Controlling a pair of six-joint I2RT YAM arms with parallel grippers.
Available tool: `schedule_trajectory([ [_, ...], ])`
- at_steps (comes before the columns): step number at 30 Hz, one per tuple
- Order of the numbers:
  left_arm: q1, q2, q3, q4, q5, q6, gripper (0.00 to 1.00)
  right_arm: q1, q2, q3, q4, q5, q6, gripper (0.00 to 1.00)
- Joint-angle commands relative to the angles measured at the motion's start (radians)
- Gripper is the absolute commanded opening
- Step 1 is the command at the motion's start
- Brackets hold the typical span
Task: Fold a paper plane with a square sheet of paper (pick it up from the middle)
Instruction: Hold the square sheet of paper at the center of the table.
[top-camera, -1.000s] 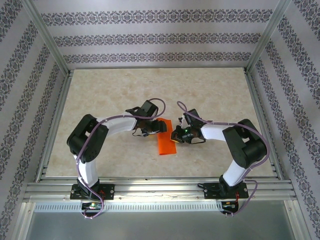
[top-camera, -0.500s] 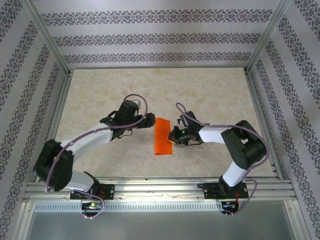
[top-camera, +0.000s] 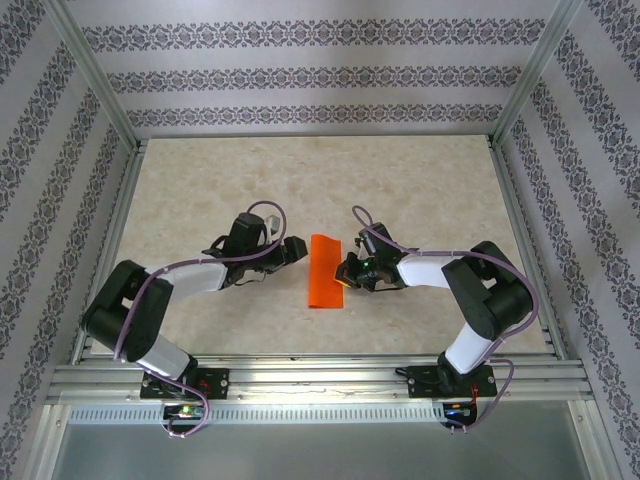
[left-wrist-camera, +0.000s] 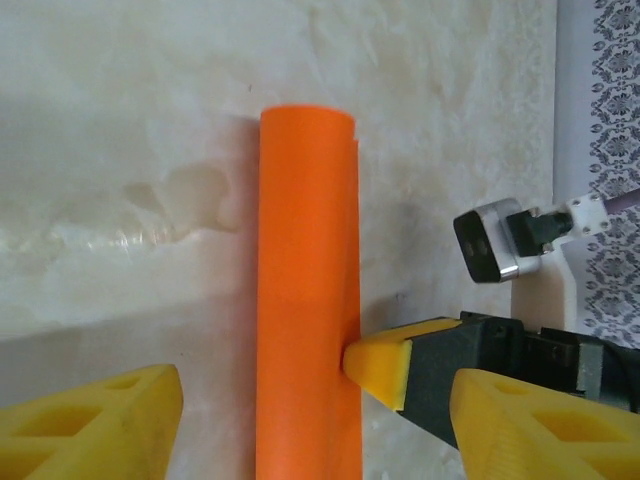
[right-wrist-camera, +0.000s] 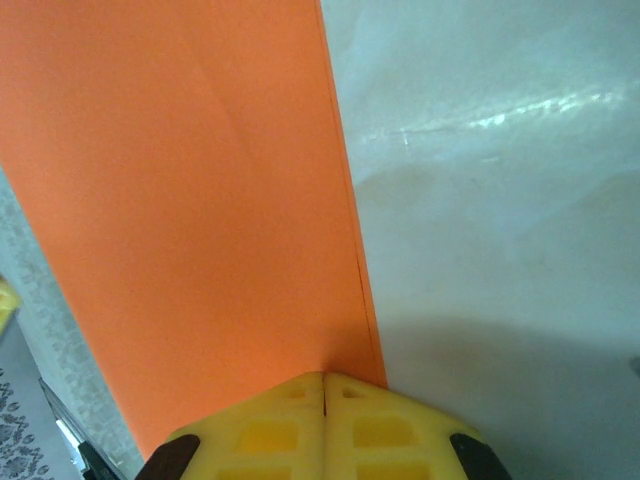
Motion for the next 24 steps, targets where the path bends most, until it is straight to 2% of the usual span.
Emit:
schedule_trajectory([
  [1,0.004,0.025,-0.001,0.129,0.079,-0.071,0.68,0.013,-0.009,-0.022,-0.032,0.037,0.002,0.00],
  [6,-0.004,0.096,0.064,0.031,0.095,-0.026,0.61,0.014,-0.007,-0.019,-0.020,0.035,0.007,0.00],
  [8,-0.012,0.123,0.078,0.027,0.106,-0.019,0.56,0.014,-0.008,-0.016,-0.021,0.034,0.007,0.00],
  [11,-0.024,0.160,0.099,0.032,0.122,-0.021,0.55,0.014,-0.011,-0.016,-0.026,0.034,0.005,0.00],
  [16,-0.035,0.191,0.130,-0.051,0.076,0.010,0.54,0.014,-0.015,-0.016,-0.029,0.032,0.004,0.00],
  [20,-0.051,0.213,0.189,-0.182,0.033,0.073,0.50,0.014,-0.013,-0.015,-0.027,0.032,0.005,0.00],
  [24,-0.065,0.235,0.218,-0.217,0.028,0.092,0.45,0.014,-0.015,-0.013,-0.026,0.029,0.005,0.00],
])
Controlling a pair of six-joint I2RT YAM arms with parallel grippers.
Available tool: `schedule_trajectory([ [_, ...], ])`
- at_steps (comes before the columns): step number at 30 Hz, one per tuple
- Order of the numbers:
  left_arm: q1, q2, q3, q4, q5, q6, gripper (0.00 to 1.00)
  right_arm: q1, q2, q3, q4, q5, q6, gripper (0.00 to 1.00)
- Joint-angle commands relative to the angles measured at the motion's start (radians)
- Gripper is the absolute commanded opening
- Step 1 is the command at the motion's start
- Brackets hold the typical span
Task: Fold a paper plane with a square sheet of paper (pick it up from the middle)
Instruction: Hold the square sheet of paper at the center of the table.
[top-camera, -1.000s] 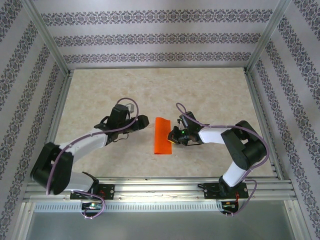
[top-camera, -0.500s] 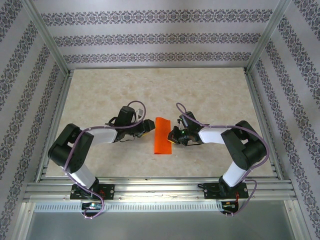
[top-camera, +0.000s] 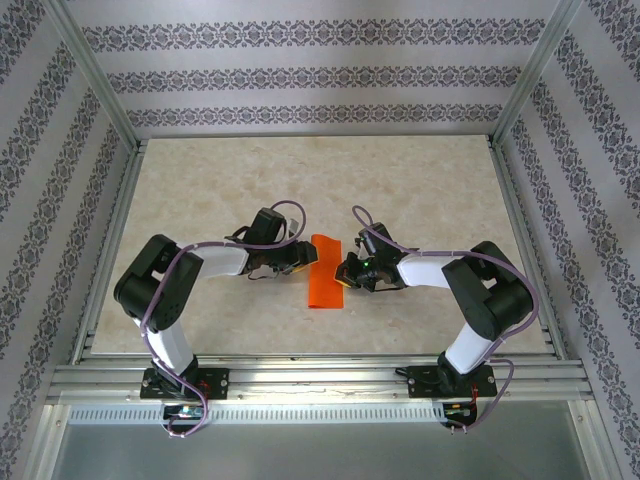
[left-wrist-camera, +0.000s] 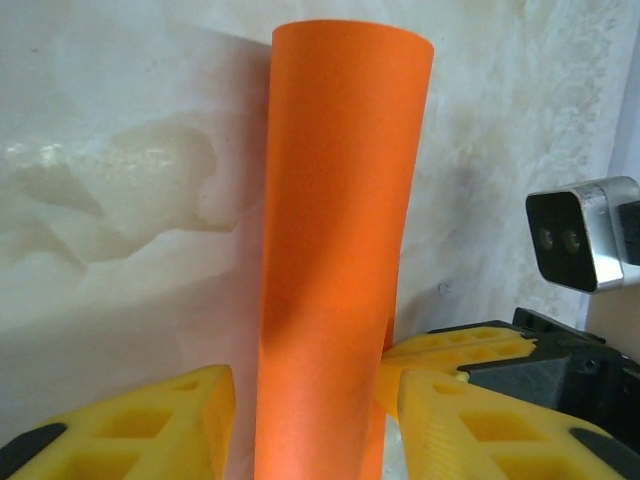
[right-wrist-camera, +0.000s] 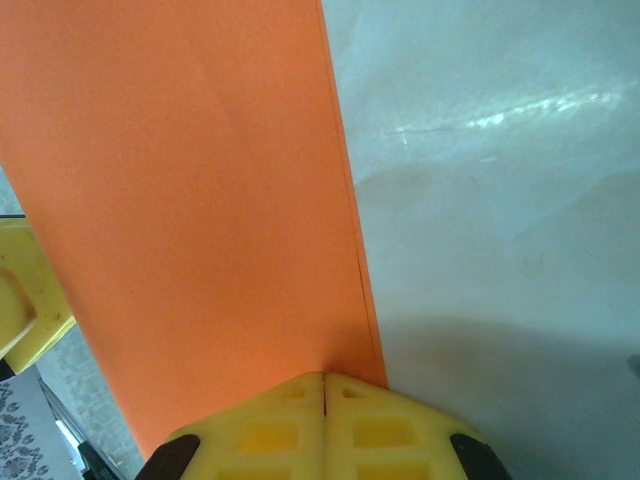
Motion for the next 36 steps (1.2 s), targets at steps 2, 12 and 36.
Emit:
schedule_trajectory([
  [2,-0.020,0.021,0.028,-0.081,-0.024,0.053,0.44,0.014,-0.015,-0.013,-0.026,0.029,0.003,0.01],
  [12,-0.029,0.058,0.066,-0.157,-0.065,0.073,0.39,0.012,-0.022,-0.010,-0.017,0.013,0.000,0.03],
  [36,-0.033,0.082,0.120,-0.315,-0.193,0.081,0.34,-0.338,-0.472,-0.175,-0.175,-0.052,-0.097,0.24],
])
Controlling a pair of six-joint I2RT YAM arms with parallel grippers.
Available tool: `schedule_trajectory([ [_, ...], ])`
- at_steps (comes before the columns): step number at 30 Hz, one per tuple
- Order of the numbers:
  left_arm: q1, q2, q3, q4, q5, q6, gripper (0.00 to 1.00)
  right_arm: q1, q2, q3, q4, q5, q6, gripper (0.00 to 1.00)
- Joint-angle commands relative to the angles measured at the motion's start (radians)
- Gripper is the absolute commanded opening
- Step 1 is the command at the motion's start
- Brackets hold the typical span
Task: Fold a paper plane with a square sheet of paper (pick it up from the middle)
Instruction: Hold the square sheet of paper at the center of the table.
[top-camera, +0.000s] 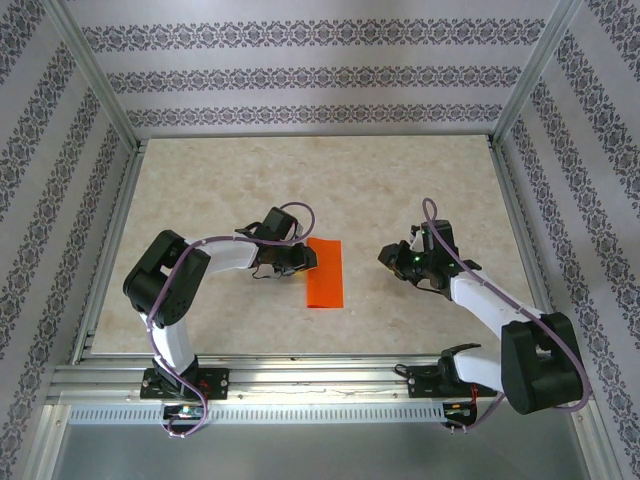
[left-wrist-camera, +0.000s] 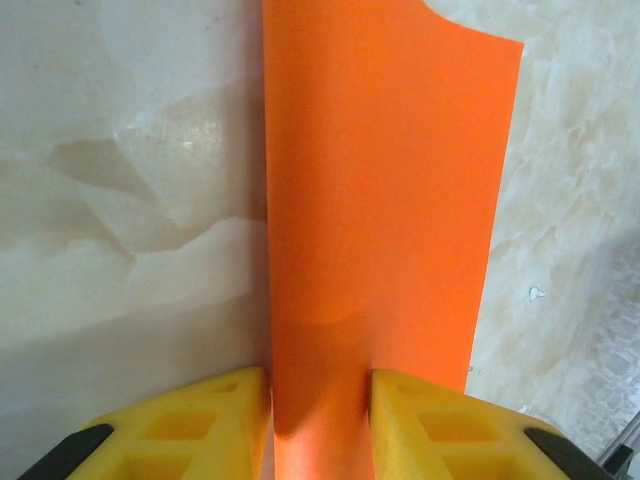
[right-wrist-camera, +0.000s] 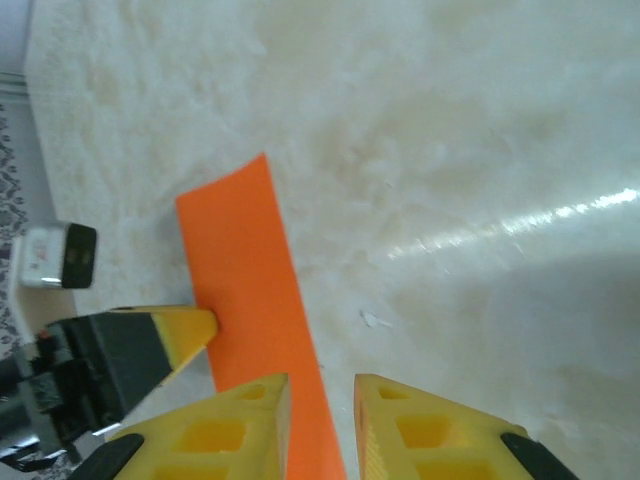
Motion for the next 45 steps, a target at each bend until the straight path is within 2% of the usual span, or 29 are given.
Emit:
schedule_trajectory([
  [1,0.000,0.031,0.019,-0.114,-0.100,0.019,0.34,-0.002,-0.006,-0.009,-0.005,-0.031,-0.006,0.24],
  [11,-0.005,0.049,0.032,-0.112,-0.108,0.014,0.34,-0.001,0.020,-0.003,0.012,-0.051,0.000,0.24],
  [25,-0.010,0.085,0.081,-0.198,-0.138,0.075,0.36,0.011,0.047,0.014,0.006,-0.054,-0.004,0.24],
  [34,-0.012,0.097,0.084,-0.173,-0.127,0.072,0.37,0.031,0.059,0.025,0.005,-0.047,-0.004,0.24],
  [45,-0.028,0.119,0.125,-0.238,-0.179,0.102,0.39,0.047,0.076,0.033,0.008,-0.048,-0.003,0.24],
])
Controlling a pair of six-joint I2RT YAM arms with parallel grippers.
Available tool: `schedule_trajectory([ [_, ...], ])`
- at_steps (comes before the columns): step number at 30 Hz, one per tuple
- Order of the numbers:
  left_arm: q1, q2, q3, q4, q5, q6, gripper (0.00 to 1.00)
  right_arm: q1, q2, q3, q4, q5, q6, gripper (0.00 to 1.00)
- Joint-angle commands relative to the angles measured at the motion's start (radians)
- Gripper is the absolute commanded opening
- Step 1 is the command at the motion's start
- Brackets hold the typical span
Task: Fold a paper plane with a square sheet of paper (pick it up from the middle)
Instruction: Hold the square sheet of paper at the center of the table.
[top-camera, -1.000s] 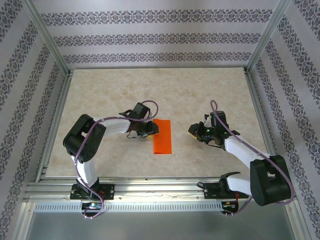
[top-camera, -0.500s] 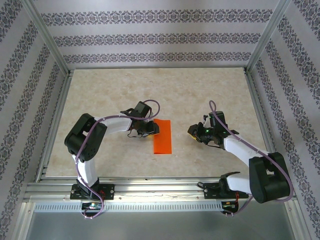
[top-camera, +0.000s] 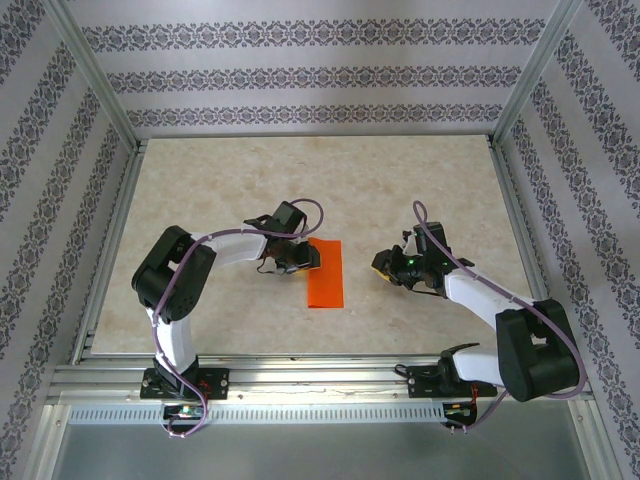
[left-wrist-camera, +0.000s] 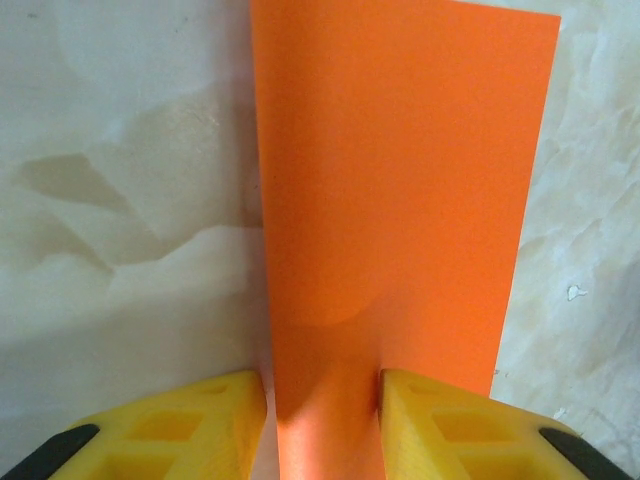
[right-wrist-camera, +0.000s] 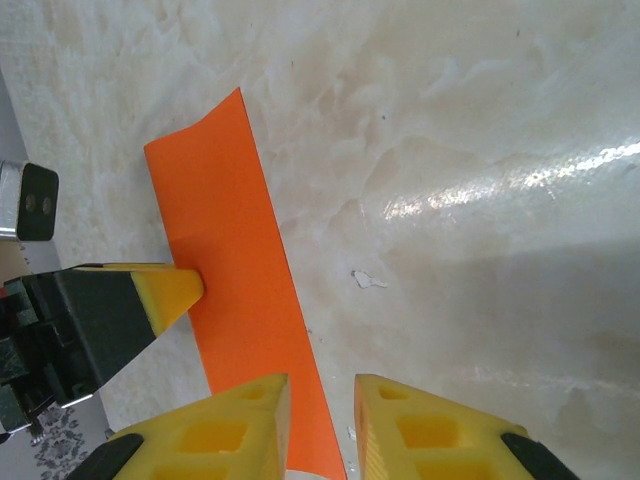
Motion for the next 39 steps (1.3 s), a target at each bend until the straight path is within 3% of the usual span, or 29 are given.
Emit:
schedule_trajectory([
  [1,-0.003,0.064,-0.008,-0.055,-0.133,0.031,0.39,0.014,0.009,0.025,0.005,-0.008,-0.001,0.24],
  [17,-0.005,0.065,-0.026,-0.018,-0.120,0.000,0.37,0.036,0.015,0.032,0.007,-0.011,-0.001,0.24],
  [20,-0.005,0.067,-0.026,-0.022,-0.117,0.001,0.37,0.052,0.024,0.038,0.018,-0.019,-0.006,0.16],
  [24,-0.005,0.068,-0.026,-0.020,-0.113,0.001,0.37,0.124,0.082,0.096,0.001,-0.018,-0.053,0.04],
  [26,-0.005,0.068,-0.025,-0.020,-0.116,0.001,0.37,0.184,0.124,0.152,-0.067,0.050,-0.099,0.01],
  [29,-0.005,0.068,-0.026,-0.020,-0.113,0.001,0.37,0.253,0.191,0.224,-0.135,0.148,-0.138,0.00],
  [39,-0.005,0.071,-0.026,-0.018,-0.109,0.003,0.37,0.343,0.372,0.343,-0.176,0.205,-0.165,0.00],
])
